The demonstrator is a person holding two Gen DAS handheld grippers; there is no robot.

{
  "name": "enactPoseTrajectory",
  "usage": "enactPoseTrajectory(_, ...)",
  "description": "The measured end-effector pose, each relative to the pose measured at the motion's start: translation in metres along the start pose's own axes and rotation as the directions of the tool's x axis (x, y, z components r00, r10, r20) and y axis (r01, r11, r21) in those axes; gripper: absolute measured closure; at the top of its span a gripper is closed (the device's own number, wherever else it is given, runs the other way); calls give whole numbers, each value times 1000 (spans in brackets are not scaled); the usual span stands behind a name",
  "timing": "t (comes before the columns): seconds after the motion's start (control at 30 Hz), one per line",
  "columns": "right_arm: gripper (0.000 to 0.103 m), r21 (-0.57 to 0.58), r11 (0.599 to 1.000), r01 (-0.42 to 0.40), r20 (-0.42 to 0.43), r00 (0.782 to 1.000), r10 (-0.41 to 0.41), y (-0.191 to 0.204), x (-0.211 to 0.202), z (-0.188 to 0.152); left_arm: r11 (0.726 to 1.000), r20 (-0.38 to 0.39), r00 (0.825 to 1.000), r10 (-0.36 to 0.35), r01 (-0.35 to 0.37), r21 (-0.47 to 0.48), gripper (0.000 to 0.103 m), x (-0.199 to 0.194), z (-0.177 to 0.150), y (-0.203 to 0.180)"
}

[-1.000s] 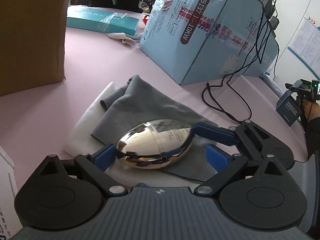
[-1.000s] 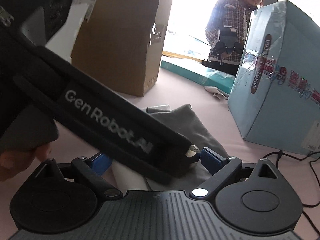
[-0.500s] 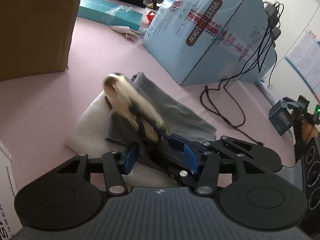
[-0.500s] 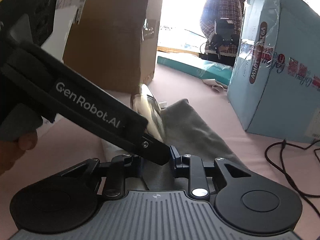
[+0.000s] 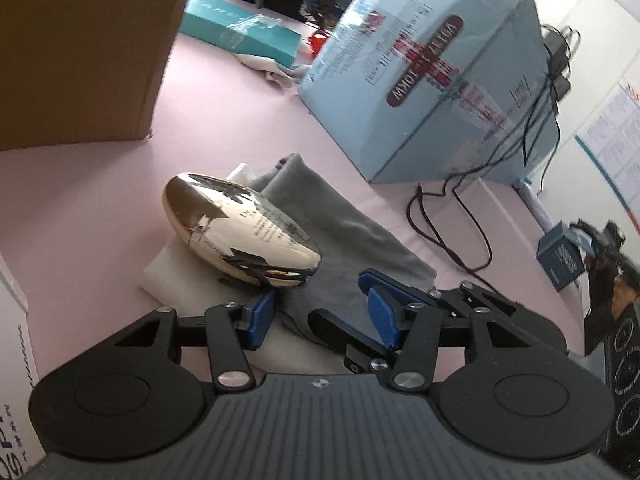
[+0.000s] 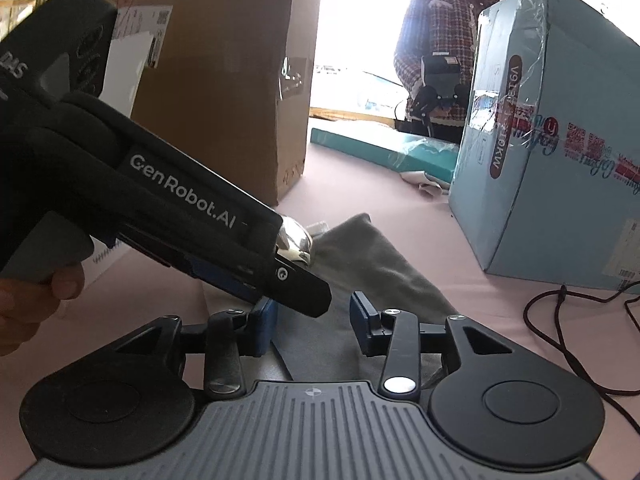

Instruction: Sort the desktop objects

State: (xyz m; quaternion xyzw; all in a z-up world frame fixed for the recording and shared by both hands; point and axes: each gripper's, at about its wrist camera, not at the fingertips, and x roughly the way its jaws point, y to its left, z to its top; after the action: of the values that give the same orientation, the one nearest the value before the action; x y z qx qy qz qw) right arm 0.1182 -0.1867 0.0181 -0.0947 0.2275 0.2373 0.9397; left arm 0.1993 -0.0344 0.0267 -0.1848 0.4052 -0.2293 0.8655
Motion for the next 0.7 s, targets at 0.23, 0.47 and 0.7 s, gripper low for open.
enactPoseTrajectory(0.23,47,119,989,-83,45,996,78,-7,-6,6,994,91,990,104,-105,7,43,-15,10,-8)
enactPoseTrajectory(0.47,45,458,878,-140,17,989,149,-39,9,14,979,183,963,197,-204,22,26,-25,26,-18)
enactPoseTrajectory(0.7,45,618,768,-169,-14,974,226,-51,27,15,937,180,924,339,-313,-155,20,-15,37,-5)
